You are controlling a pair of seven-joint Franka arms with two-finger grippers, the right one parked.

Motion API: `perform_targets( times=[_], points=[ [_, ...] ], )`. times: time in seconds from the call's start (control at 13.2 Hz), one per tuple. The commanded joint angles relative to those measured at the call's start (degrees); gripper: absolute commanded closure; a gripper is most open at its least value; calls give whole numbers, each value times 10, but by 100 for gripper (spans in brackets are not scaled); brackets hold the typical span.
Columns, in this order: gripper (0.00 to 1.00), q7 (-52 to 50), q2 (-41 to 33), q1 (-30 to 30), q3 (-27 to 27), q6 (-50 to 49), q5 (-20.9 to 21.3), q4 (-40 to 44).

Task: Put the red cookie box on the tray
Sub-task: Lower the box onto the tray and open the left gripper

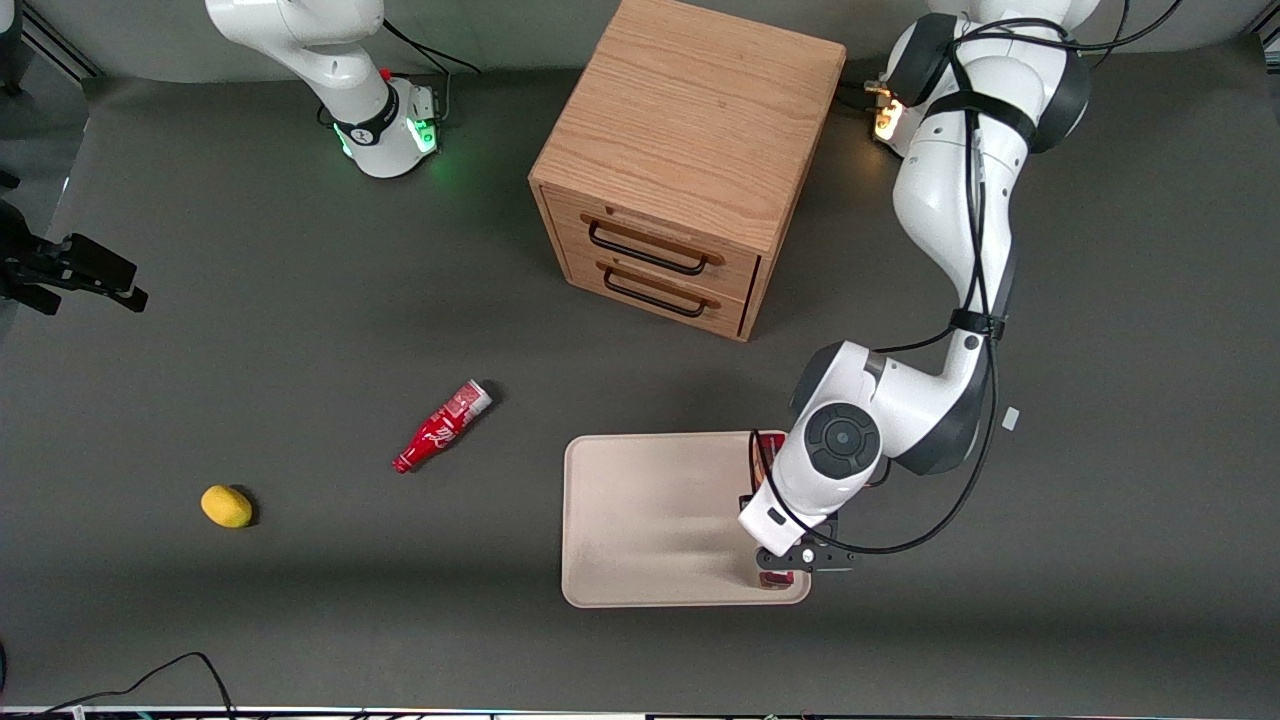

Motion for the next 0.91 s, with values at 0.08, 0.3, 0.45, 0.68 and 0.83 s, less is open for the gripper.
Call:
perform_targets(
  times=[0.08, 0.3, 0.45, 0.68, 0.83],
  points=[
    [1, -16, 11, -8, 8, 10, 12, 18],
    [0, -17, 11, -8, 7, 11, 23, 14],
    [0, -16, 11, -8, 7, 11, 23, 14],
    [0, -16, 11, -8, 7, 18, 23, 11],
    [0, -16, 8, -8, 7, 16, 23, 10]
  ],
)
